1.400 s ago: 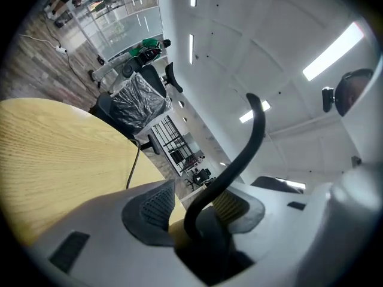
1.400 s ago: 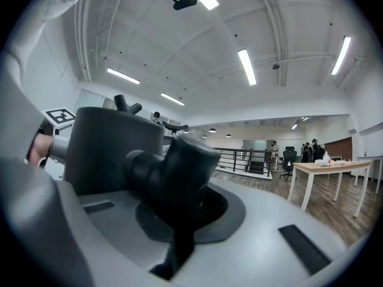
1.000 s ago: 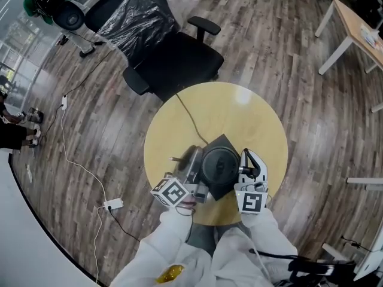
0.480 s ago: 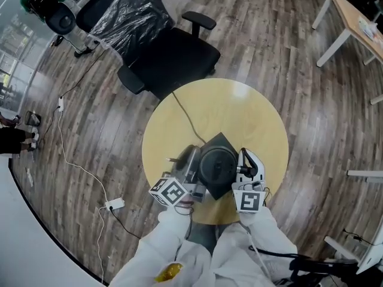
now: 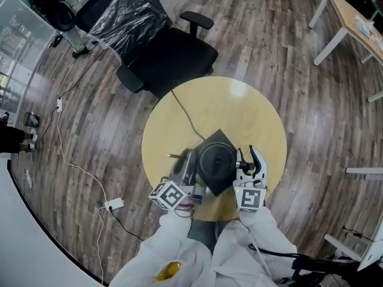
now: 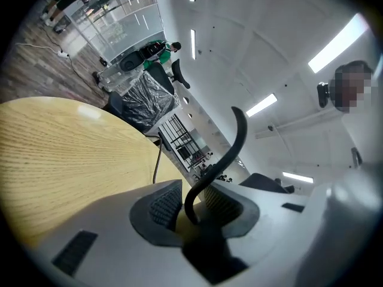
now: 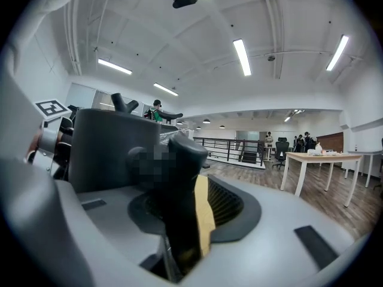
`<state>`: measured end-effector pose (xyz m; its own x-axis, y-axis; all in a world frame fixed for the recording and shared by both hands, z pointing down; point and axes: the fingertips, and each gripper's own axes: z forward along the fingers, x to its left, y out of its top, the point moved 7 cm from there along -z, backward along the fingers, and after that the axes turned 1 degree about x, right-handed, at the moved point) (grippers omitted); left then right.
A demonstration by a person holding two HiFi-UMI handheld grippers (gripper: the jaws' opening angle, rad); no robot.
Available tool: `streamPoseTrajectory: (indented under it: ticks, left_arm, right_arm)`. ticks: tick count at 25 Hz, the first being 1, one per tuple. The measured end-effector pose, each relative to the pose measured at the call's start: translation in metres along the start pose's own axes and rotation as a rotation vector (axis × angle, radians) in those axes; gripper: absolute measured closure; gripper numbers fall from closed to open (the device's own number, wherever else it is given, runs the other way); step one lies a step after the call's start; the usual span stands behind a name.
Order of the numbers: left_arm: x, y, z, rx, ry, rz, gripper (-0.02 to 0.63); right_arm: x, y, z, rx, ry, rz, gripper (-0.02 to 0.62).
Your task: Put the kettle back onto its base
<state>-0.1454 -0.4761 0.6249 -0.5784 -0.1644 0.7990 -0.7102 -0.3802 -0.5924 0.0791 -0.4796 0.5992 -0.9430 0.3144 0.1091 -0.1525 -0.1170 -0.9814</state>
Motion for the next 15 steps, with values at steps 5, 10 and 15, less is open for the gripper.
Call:
streamPoseTrajectory:
  ticks: [5, 10, 15]
  left_arm:
    - [-0.003, 0.004, -0.021, 0.006, 0.039, 0.054, 0.495]
    - [-0.020, 0.015, -0.050, 0.040, 0.121, 0.206, 0.495]
    - [-0.050, 0.020, -0.073, 0.123, 0.095, 0.370, 0.495]
  right_arm:
    - [0.001, -0.008, -0.015, 0.059, -0.027, 0.031, 0.471]
    - [0.005, -0.002, -0.044, 0.126, -0.007, 0.056, 0.460]
    - [0.008, 0.015, -0.082, 0.163, -0.029, 0.084, 0.460]
